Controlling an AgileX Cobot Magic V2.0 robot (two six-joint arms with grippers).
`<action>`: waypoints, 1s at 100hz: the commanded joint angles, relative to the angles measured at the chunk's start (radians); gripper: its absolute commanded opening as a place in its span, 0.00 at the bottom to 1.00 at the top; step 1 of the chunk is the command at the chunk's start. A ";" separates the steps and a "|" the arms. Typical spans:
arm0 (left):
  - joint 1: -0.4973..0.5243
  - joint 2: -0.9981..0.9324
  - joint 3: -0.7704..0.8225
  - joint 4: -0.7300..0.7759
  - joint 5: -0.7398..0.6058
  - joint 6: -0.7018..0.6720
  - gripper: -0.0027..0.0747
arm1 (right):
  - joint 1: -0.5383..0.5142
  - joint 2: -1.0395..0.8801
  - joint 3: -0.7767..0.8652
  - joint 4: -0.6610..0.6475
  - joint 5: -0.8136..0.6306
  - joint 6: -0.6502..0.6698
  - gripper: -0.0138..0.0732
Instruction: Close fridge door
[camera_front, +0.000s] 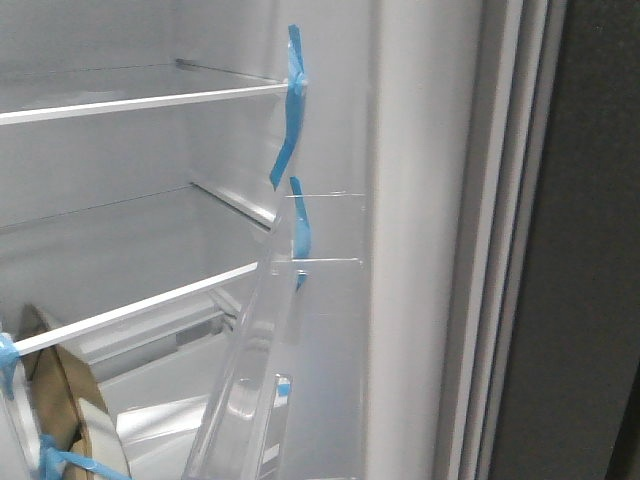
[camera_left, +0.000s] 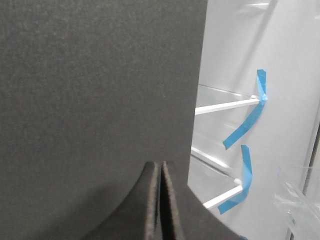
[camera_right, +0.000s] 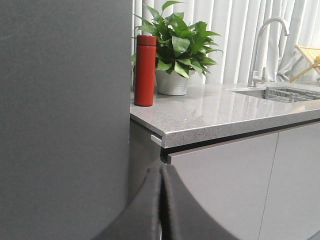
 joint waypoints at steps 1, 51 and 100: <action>-0.005 0.019 0.028 -0.002 -0.077 -0.003 0.01 | -0.009 -0.014 0.008 -0.008 -0.083 -0.008 0.07; -0.005 0.019 0.028 -0.002 -0.077 -0.003 0.01 | -0.009 0.191 -0.357 0.005 0.024 -0.008 0.07; -0.005 0.019 0.028 -0.002 -0.077 -0.003 0.01 | -0.009 0.365 -0.838 0.111 0.426 -0.006 0.07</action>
